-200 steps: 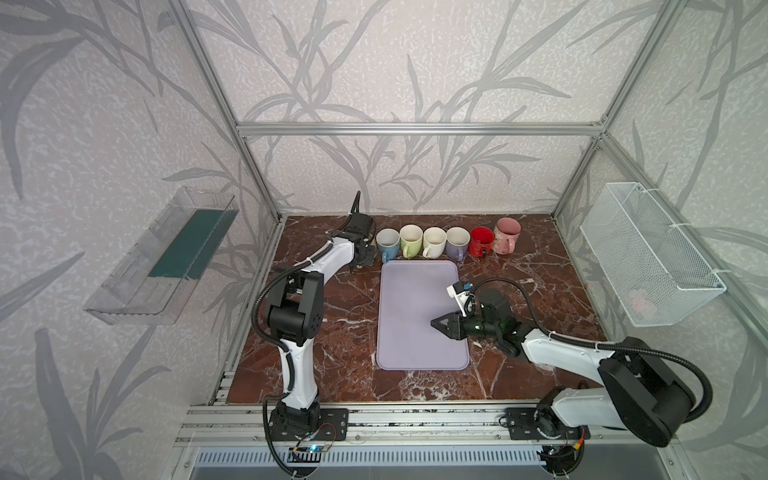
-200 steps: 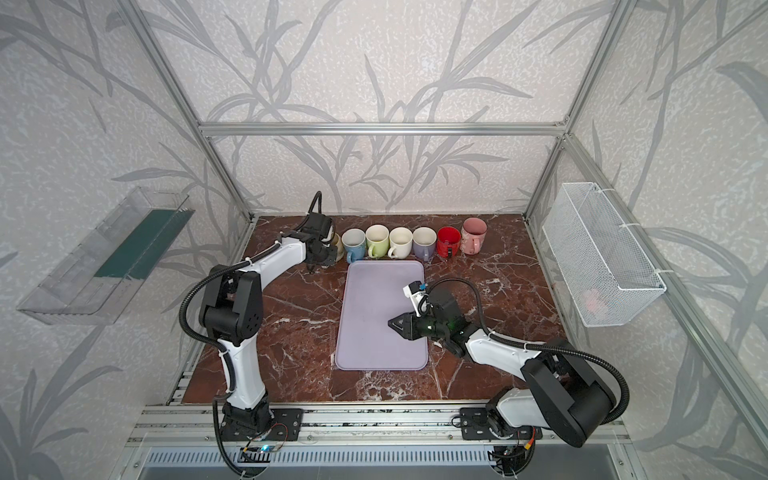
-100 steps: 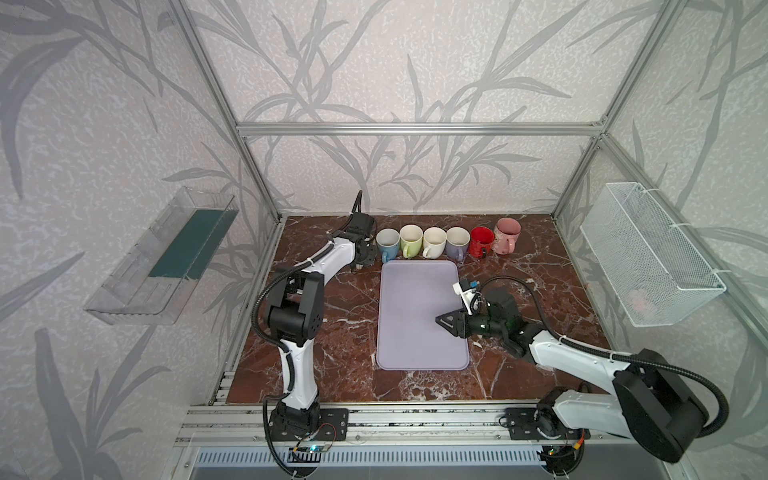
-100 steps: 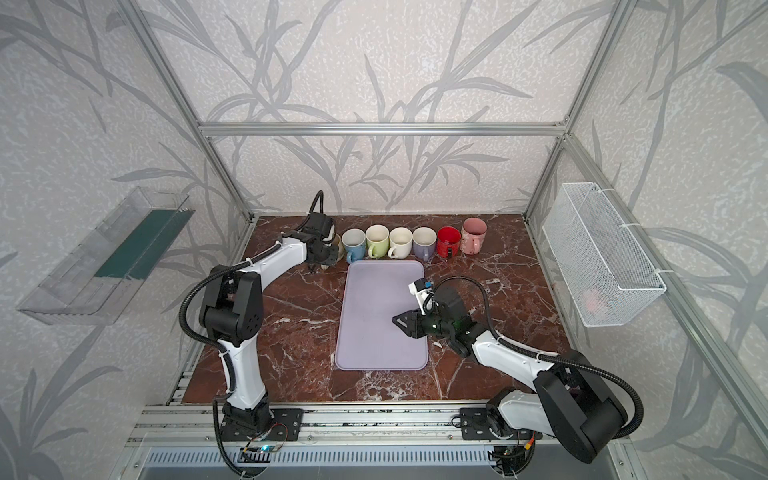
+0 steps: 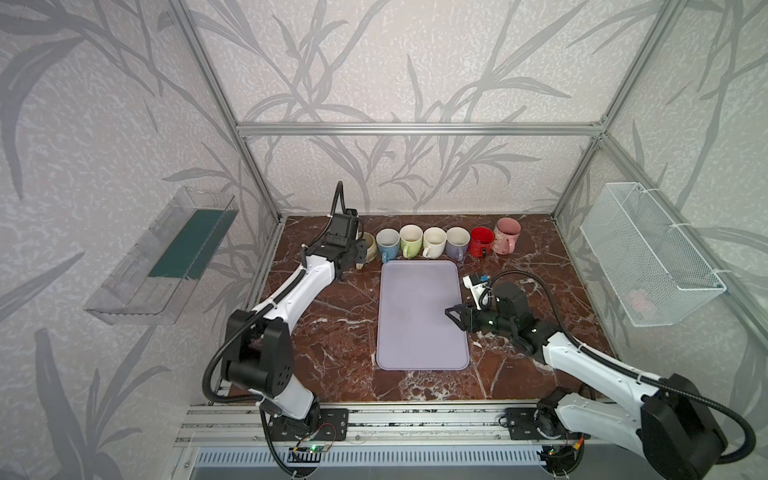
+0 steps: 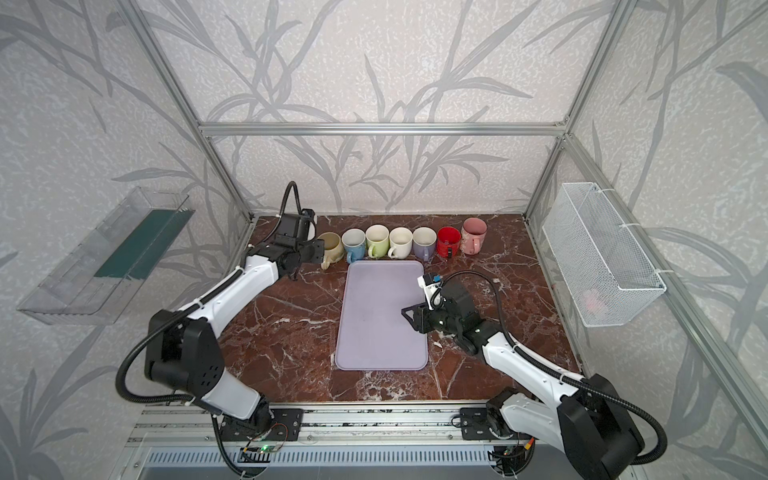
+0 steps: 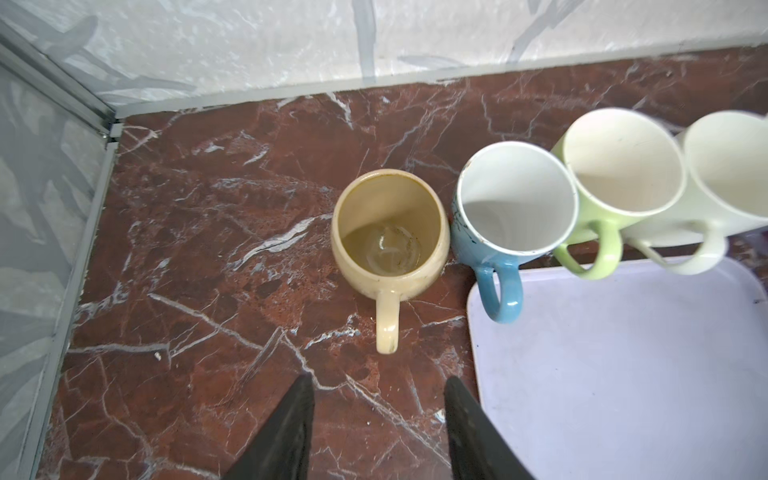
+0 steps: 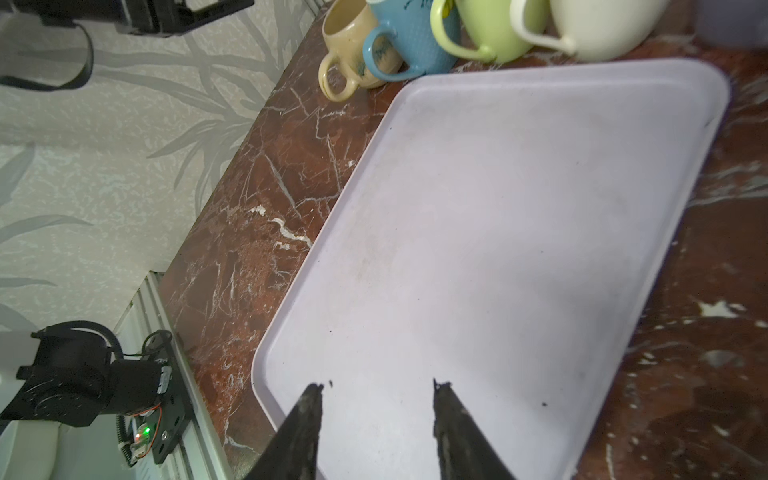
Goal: Turn the mug right side up
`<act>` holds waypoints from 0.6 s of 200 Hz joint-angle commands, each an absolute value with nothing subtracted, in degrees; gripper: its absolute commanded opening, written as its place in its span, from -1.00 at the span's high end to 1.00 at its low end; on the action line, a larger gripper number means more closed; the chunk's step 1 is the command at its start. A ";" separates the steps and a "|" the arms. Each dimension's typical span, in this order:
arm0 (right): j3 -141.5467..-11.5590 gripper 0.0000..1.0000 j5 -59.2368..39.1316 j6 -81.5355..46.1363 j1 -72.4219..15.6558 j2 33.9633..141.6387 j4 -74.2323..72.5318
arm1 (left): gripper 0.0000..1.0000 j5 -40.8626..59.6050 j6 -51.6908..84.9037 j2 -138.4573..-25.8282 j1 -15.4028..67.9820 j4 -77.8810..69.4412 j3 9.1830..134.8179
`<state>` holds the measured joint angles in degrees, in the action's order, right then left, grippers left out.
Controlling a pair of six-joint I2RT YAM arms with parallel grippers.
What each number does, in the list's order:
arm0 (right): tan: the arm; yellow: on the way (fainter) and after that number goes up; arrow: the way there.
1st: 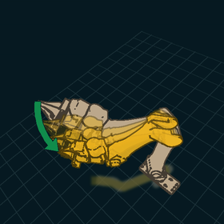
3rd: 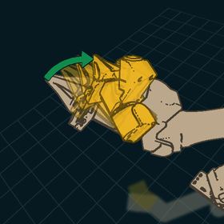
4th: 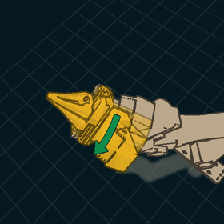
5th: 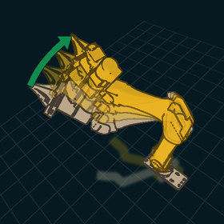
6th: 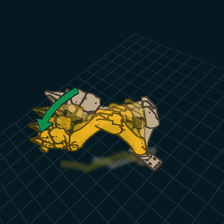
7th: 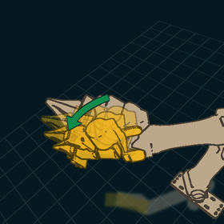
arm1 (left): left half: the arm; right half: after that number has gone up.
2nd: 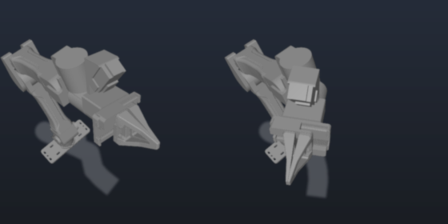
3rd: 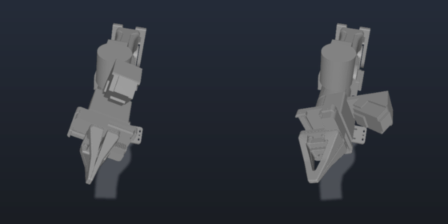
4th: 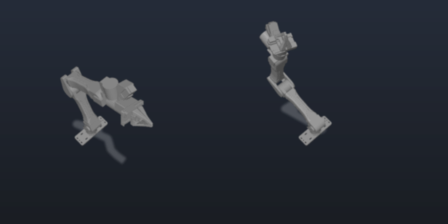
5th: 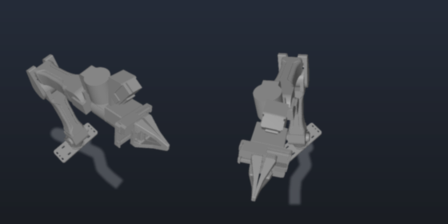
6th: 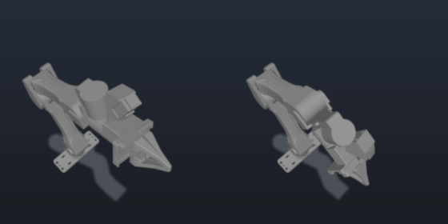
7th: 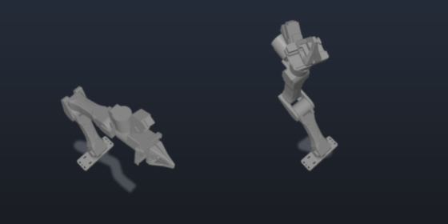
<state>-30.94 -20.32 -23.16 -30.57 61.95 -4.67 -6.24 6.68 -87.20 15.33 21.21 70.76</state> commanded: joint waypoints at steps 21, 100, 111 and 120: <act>-31.29 -0.04 -6.57 -14.70 -29.43 51.11 1.86 | -0.29 -7.67 9.16 -75.57 15.56 20.03 62.16; -20.80 -0.86 20.96 -5.63 -25.54 44.89 -13.25 | -0.99 -17.76 10.34 -59.38 14.79 16.15 46.55; -20.12 -0.98 26.47 -5.65 -25.27 45.09 -13.80 | -0.99 -20.14 8.36 -58.51 14.60 11.21 42.69; -19.39 -0.98 29.99 -5.10 -24.87 45.24 -15.22 | -0.99 -21.27 6.45 -58.19 14.42 6.32 39.55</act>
